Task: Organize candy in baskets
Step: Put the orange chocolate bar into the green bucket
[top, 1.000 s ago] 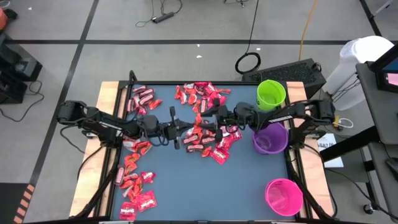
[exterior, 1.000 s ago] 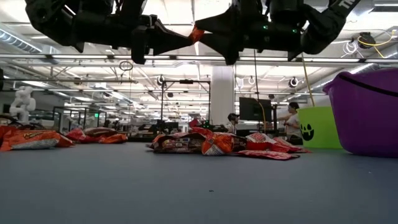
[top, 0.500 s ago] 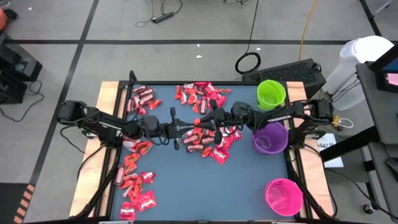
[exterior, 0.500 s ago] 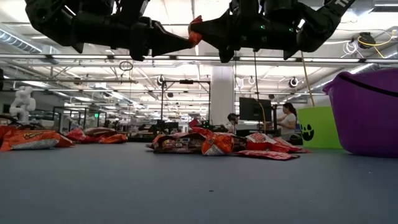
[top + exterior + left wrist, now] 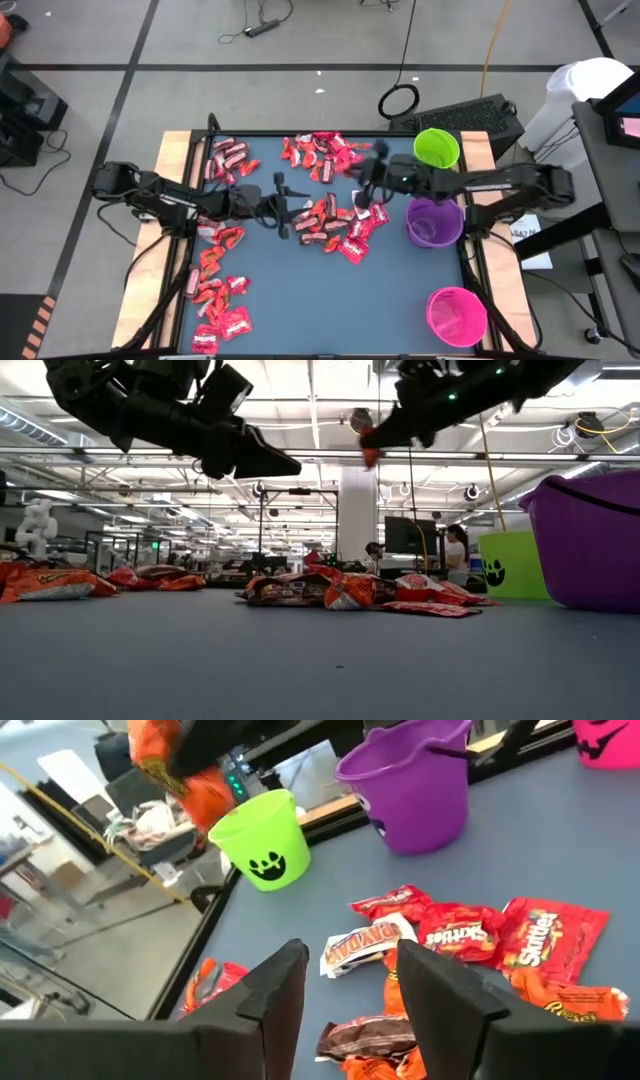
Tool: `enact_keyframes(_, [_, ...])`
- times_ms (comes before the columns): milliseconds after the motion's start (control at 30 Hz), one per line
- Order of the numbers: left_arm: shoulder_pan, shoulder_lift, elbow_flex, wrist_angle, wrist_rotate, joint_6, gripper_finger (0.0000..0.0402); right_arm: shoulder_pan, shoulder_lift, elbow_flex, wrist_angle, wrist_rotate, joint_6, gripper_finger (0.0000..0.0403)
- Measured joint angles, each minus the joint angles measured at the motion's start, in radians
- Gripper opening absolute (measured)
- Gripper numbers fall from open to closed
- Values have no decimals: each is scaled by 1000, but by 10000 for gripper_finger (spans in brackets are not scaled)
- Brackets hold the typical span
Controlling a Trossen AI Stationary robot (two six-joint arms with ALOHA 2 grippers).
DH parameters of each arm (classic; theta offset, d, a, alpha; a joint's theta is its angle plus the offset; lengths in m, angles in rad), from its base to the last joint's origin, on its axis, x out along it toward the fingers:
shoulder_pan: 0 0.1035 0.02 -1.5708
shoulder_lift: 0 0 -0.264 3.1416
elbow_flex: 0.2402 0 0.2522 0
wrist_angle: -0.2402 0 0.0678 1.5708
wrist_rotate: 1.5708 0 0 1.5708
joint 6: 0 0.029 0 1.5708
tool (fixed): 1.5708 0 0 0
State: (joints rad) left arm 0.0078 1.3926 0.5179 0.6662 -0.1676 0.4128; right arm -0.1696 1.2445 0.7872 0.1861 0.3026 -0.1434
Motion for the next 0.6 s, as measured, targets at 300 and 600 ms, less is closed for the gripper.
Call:
enact_keyframes(300, [4, 0, 0, -2, 4, -104, 167, -131, -206, 0, -366, 282, -1, 33])
enact_keyframes(600, [4, 0, 0, -2, 7, -120, 167, -385, -226, 23, -637, 347, 74, 33])
